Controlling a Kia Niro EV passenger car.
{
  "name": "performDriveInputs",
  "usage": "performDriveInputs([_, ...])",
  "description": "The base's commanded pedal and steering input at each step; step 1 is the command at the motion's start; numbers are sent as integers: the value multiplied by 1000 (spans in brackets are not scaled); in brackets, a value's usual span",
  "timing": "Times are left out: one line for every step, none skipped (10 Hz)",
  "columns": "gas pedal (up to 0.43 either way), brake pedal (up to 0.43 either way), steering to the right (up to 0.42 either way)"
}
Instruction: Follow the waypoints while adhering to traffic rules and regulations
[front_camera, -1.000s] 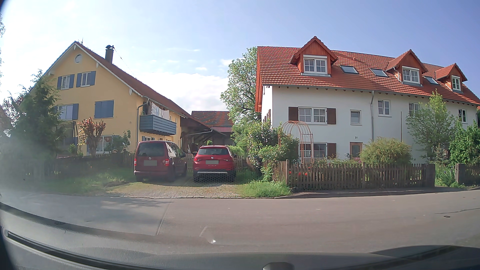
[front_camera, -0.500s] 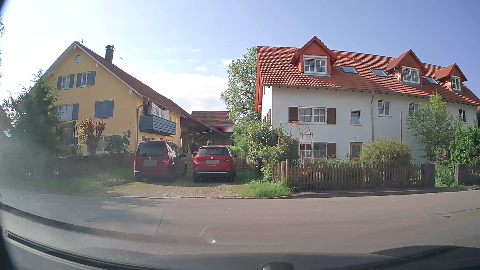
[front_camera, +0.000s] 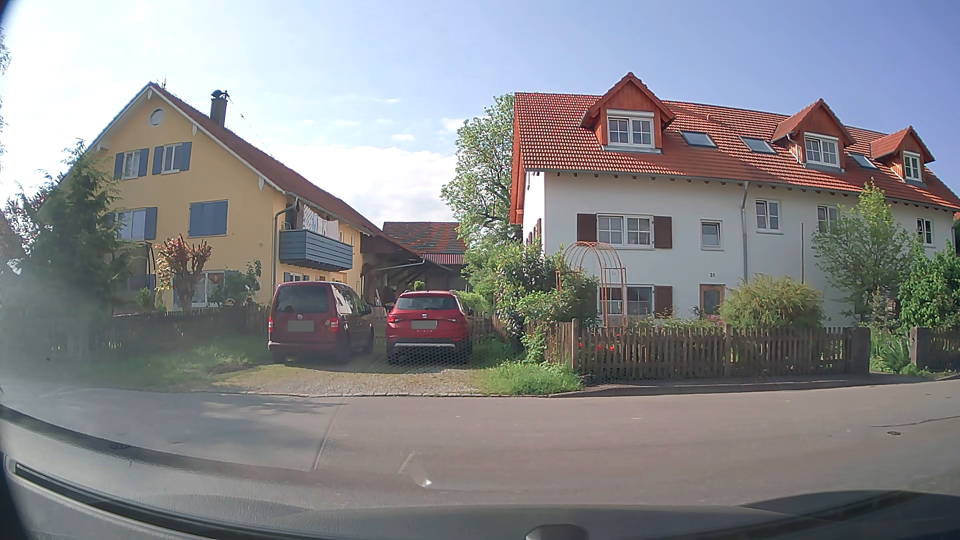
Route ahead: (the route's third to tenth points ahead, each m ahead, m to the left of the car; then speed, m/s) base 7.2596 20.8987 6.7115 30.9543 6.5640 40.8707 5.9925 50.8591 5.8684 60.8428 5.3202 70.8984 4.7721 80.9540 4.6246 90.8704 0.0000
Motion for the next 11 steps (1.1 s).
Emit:
performDriveInputs([0,280,740])
performDriveInputs([0,280,740])
performDriveInputs([0,280,740])
performDriveInputs([0,280,740])
performDriveInputs([0,280,740])
performDriveInputs([0,280,740])
performDriveInputs([0,274,740])
performDriveInputs([0,213,738])
performDriveInputs([0,189,736])
performDriveInputs([0,207,736])
performDriveInputs([0,220,736])
